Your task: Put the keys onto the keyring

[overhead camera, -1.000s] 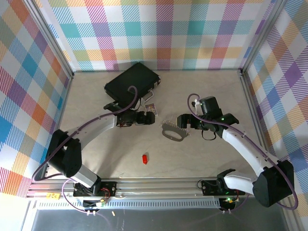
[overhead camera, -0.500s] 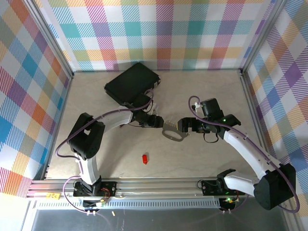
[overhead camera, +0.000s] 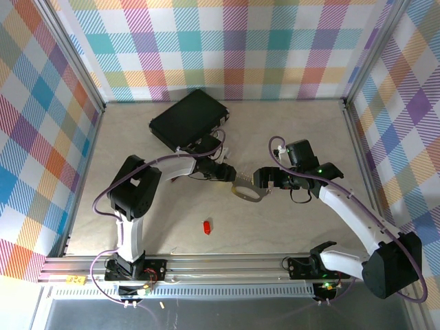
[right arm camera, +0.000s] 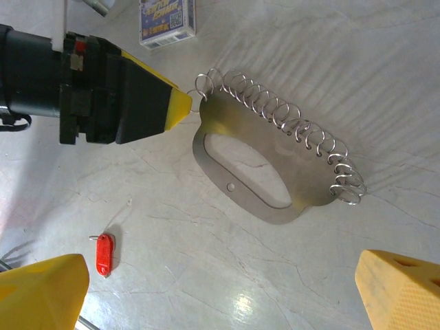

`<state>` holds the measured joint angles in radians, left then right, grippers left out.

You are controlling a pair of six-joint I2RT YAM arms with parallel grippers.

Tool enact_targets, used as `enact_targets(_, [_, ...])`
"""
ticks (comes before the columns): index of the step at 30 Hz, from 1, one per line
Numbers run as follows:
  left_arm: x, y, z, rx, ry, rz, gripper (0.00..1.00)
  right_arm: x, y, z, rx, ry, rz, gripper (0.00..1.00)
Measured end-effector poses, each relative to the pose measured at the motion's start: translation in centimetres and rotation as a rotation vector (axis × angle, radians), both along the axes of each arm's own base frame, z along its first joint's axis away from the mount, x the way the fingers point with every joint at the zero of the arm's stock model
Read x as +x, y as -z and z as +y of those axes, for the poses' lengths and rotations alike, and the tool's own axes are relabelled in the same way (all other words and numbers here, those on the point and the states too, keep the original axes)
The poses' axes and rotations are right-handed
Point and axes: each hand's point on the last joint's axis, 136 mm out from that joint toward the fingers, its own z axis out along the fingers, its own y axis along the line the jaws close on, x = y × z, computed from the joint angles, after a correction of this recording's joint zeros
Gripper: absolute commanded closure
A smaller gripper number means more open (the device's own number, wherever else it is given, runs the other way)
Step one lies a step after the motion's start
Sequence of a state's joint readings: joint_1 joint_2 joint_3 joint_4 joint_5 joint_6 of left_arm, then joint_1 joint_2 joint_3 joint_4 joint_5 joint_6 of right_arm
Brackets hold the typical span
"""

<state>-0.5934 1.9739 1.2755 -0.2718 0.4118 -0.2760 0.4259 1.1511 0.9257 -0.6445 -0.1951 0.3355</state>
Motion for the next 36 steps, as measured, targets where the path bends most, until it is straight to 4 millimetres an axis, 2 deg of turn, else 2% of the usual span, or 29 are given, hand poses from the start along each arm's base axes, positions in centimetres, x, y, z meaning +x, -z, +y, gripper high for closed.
enact_targets(6, [0.4, 0.1, -0.5, -0.022, 0.012, -0.017, 0.64, 0.2, -0.3, -0.1, -0.004, 0.006, -0.011, 0.01])
enact_targets(22, [1.1, -0.3, -1.0, -0.052, 0.012, -0.053, 0.71, 0.5, -0.8, -0.5, -0.019, 0.024, -0.039, 0.01])
enact_targets(31, [0.6, 0.7, -0.4, -0.025, 0.003, -0.039, 0.72, 1.0, -1.5, -0.7, -0.036, 0.025, -0.070, 0.01])
enact_targets(36, [0.5, 1.0, -0.2, -0.016, -0.001, -0.036, 0.76, 1.4, -2.0, -1.0, -0.056, 0.022, -0.098, 0.01])
